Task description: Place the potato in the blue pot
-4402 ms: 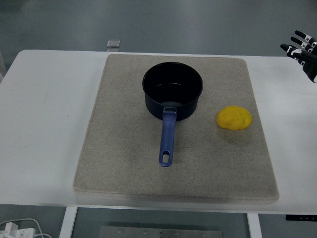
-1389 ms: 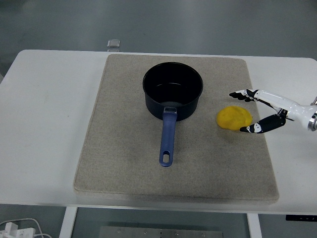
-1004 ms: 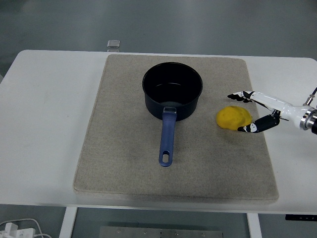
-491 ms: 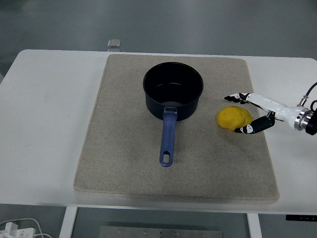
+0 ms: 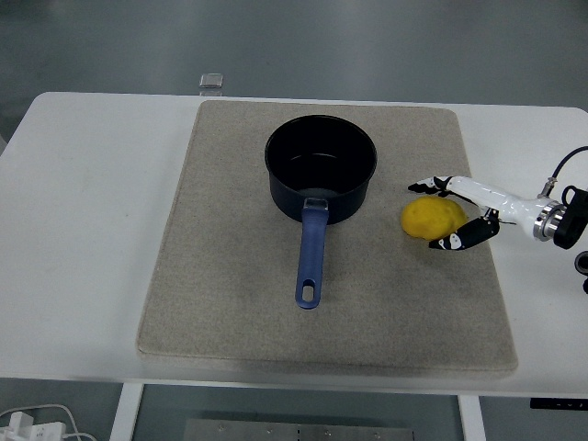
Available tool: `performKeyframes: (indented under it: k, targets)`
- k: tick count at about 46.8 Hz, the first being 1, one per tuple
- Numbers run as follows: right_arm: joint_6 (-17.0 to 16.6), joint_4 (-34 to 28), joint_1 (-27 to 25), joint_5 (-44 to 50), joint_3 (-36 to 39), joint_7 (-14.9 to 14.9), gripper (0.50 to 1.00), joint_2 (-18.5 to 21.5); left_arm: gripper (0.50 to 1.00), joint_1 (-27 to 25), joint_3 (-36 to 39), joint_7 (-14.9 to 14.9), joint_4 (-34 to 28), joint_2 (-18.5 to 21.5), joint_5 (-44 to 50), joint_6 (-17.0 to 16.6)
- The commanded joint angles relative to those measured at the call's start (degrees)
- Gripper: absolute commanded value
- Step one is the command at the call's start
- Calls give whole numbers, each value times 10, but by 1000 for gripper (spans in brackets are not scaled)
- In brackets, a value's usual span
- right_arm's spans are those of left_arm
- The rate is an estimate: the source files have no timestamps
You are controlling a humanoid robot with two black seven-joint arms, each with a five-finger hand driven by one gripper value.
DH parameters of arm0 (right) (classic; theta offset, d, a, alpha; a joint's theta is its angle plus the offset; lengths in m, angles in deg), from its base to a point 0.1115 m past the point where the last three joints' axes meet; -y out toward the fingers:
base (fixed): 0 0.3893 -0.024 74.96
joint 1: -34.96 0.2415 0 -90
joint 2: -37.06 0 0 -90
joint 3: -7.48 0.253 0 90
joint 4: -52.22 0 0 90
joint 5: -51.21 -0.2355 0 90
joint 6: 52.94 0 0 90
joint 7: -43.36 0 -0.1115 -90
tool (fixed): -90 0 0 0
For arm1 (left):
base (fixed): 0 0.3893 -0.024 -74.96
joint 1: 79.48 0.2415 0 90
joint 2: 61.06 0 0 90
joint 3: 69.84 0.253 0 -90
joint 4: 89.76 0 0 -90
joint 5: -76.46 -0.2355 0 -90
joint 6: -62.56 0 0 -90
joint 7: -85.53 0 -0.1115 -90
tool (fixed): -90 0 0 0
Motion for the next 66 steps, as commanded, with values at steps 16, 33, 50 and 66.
performKeyframes:
  k: [16,33,50,66]
  targets:
    - [-4,-1,4,-8,-3,3,500,1,1000,0,0,1,0,0,0,0]
    - [-5,-1,7,-11,1,4,500,1,1000,0,0,1,0,0,0,0]
    - [-6,0,6,-11,8,10,500,1,1000,0,0,0,0,0,0,0]
    - [-35,5,80,-63,10,14,500,-42,1000,0,0,0,0,0,0,0]
